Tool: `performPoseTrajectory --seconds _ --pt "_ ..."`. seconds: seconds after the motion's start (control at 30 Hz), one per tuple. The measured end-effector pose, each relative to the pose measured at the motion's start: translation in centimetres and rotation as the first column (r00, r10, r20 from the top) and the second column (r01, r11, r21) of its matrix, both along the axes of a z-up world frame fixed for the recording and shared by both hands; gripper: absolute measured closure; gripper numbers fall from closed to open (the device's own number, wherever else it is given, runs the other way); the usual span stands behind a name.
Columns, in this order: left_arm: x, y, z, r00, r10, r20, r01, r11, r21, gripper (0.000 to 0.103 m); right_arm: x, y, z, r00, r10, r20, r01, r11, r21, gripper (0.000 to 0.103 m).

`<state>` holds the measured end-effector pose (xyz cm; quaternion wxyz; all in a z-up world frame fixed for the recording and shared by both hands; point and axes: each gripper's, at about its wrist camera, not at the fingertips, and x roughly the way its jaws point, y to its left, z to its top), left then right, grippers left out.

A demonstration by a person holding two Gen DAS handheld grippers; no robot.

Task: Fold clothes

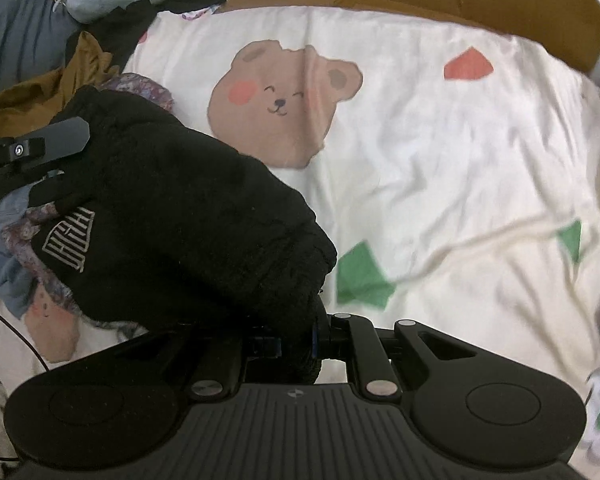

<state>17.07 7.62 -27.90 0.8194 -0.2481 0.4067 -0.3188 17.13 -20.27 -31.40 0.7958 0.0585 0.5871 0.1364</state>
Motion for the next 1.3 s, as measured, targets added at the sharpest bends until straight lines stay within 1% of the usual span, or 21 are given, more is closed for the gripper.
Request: performPoseTrajectory --seconds 0.13,0.33,0.47,0.67,0.73,0.87,0.97,1.07,1.17,1.2,1.23,1.3 --pt "2.5 -0.6 -0.5 1.000 0.029 0.007 -0.029 1.000 0.010 0.086 4.0 -0.3 -0.2 1.000 0.013 -0.001 -0.013 1.000 -0.022 0.091" --pt "6.4 -0.6 -1.5 0.996 0.091 -0.002 -0.091 0.996 0.004 0.086 9.8 -0.8 0.2 0.996 0.094 -0.004 -0.094 0.993 -0.066 0.091" --pt "8.7 -0.5 -1.6 0.993 0.120 0.005 -0.120 0.993 0.018 0.086 13.3 -0.7 0.4 0.988 0.157 0.000 -0.156 0.982 -0.106 0.091" --pt "11.6 0.0 -1.9 0.982 0.187 0.006 -0.187 0.982 0.028 0.086 18.5 -0.2 0.7 0.973 0.229 -0.020 -0.229 0.965 -0.126 0.091" --pt "12.7 0.1 -1.8 0.980 0.199 0.013 -0.199 0.979 0.034 0.086 20.5 0.0 0.7 0.972 0.235 -0.020 -0.236 0.963 -0.134 0.091" --pt "15.7 0.3 -1.7 0.976 0.218 0.015 -0.218 0.975 0.041 0.086 24.5 -0.1 0.7 0.977 0.211 -0.020 -0.211 0.966 -0.146 0.091" --pt "18.0 0.2 -2.0 0.971 0.239 0.015 -0.239 0.969 0.062 0.086 26.9 0.5 0.5 0.976 0.219 -0.020 -0.219 0.958 -0.185 0.090" --pt "19.7 0.4 -2.6 0.964 0.265 0.005 -0.264 0.961 0.081 0.086 28.5 1.2 -0.1 0.975 0.222 -0.025 -0.222 0.952 -0.211 0.090" --pt "20.9 0.8 -3.7 0.954 0.298 -0.018 -0.295 0.951 0.093 0.086 29.6 2.1 -1.4 0.975 0.221 -0.031 -0.222 0.948 -0.229 0.089" --pt "21.4 1.0 -4.2 0.950 0.310 -0.029 -0.306 0.947 0.103 0.086 29.7 2.4 -1.8 0.973 0.228 -0.027 -0.228 0.946 -0.231 0.088" --pt "21.8 1.2 -4.8 0.943 0.329 -0.042 -0.321 0.938 0.129 0.085 29.7 2.8 -2.1 0.970 0.244 -0.018 -0.242 0.943 -0.230 0.084" --pt "22.5 1.5 -5.4 0.928 0.368 -0.066 -0.349 0.916 0.201 0.083 29.8 3.4 -2.4 0.960 0.280 -0.004 -0.272 0.932 -0.239 0.075"
